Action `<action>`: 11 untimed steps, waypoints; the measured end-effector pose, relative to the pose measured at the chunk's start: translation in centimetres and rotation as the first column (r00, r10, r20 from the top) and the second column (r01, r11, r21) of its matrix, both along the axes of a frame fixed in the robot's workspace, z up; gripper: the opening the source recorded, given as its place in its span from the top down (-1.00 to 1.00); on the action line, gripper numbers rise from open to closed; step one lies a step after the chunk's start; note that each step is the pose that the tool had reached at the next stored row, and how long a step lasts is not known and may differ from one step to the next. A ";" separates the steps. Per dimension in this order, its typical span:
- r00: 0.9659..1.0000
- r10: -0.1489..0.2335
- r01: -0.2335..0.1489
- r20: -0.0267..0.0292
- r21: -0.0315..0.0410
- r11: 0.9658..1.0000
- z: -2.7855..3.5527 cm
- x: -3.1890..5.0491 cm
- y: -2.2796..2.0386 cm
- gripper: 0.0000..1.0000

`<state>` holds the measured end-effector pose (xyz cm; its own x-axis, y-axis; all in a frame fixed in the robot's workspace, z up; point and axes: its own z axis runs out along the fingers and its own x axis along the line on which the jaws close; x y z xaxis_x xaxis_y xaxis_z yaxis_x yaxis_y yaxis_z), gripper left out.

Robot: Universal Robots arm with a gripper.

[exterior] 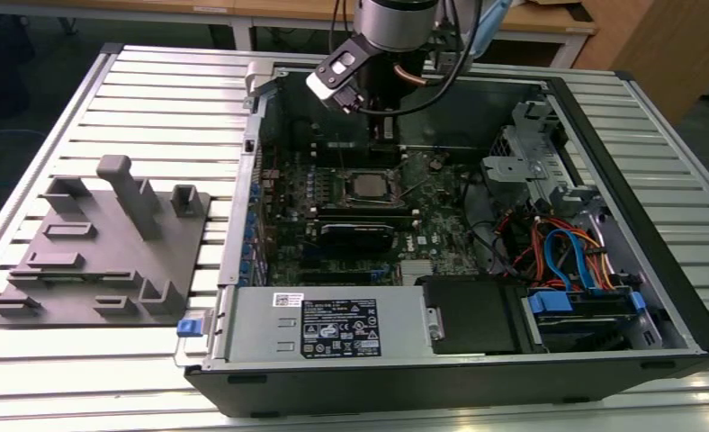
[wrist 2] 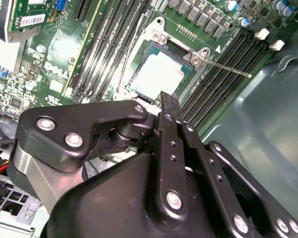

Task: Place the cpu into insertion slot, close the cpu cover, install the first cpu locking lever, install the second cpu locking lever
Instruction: 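Close the cpu cover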

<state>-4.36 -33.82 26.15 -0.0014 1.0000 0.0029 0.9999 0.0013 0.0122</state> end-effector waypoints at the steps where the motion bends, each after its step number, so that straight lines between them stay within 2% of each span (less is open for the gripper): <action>1: 1.000 0.000 0.000 0.000 0.000 1.000 0.00 0.00 0.00 0.80; 7: 1.000 0.000 0.000 0.000 0.000 1.000 0.03 0.23 0.00 0.80; 11: 1.000 0.000 0.000 0.000 0.000 1.000 0.02 1.12 -0.01 0.80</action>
